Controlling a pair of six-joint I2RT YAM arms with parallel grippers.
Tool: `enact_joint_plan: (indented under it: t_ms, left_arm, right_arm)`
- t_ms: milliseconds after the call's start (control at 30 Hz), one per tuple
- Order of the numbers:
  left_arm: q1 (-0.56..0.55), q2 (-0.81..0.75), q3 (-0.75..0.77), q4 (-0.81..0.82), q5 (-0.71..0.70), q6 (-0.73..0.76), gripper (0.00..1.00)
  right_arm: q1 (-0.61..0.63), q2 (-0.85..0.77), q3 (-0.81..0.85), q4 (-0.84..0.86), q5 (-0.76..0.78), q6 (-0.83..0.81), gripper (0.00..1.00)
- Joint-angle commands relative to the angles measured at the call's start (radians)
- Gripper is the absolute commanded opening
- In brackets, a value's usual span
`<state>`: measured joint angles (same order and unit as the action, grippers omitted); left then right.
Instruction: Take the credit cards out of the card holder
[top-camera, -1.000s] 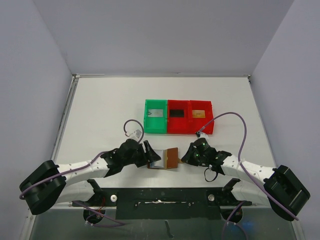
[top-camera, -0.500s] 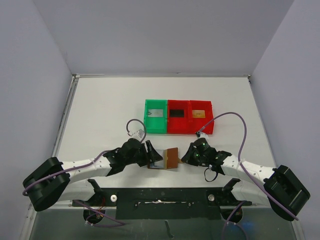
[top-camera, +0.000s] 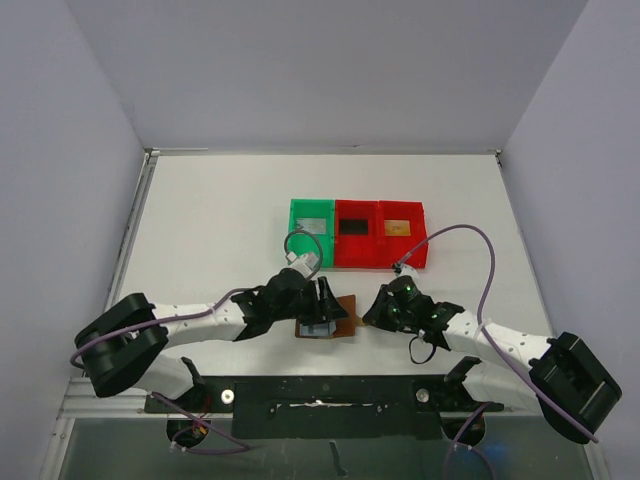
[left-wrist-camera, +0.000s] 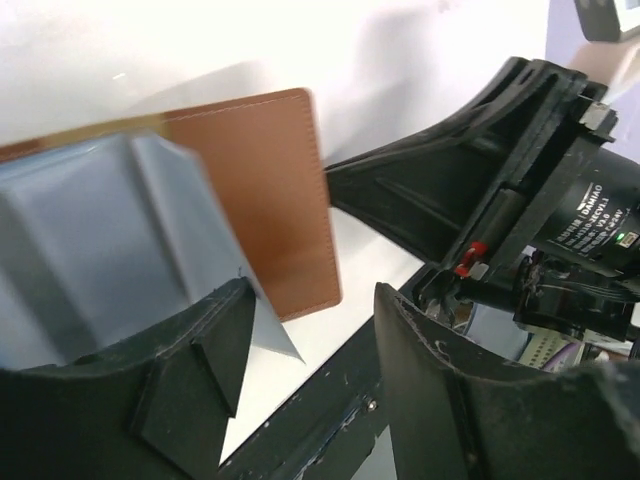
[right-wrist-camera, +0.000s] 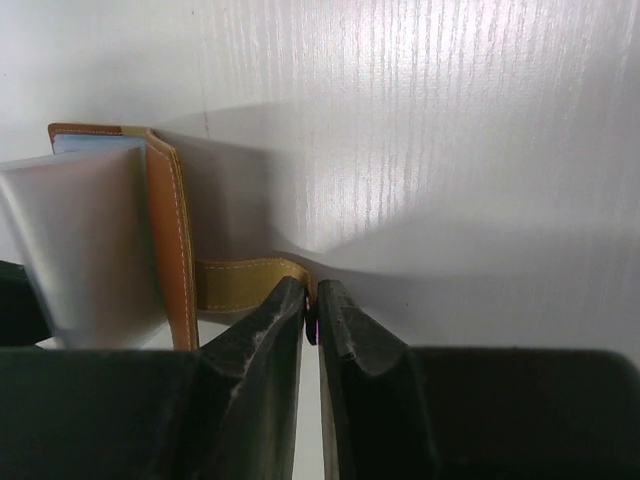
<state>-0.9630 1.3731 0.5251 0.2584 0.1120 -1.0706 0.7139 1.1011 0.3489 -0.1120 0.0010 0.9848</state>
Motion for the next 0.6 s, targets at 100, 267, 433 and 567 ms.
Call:
enact_joint_plan:
  t_ms: [100,267,433,567]
  left_arm:
    - [-0.034,0.106,0.095,0.135,0.032,0.062,0.40]
    - [-0.039,0.168,0.095,0.141,0.050,0.067,0.40]
    - [-0.054,0.202,0.061,0.197,0.067,0.052,0.39]
    - [-0.067,0.216,0.057,0.209,0.077,0.046,0.32]
  right_arm:
    - [-0.012,-0.093,0.037,-0.034,0.053,0.024,0.23]
    - [-0.012,-0.167,0.090,-0.127,0.099,0.012,0.30]
    - [-0.013,-0.194,0.137,-0.092,0.035,-0.051,0.27]
    - [-0.013,-0.154,0.183,-0.070,0.002,-0.064,0.19]
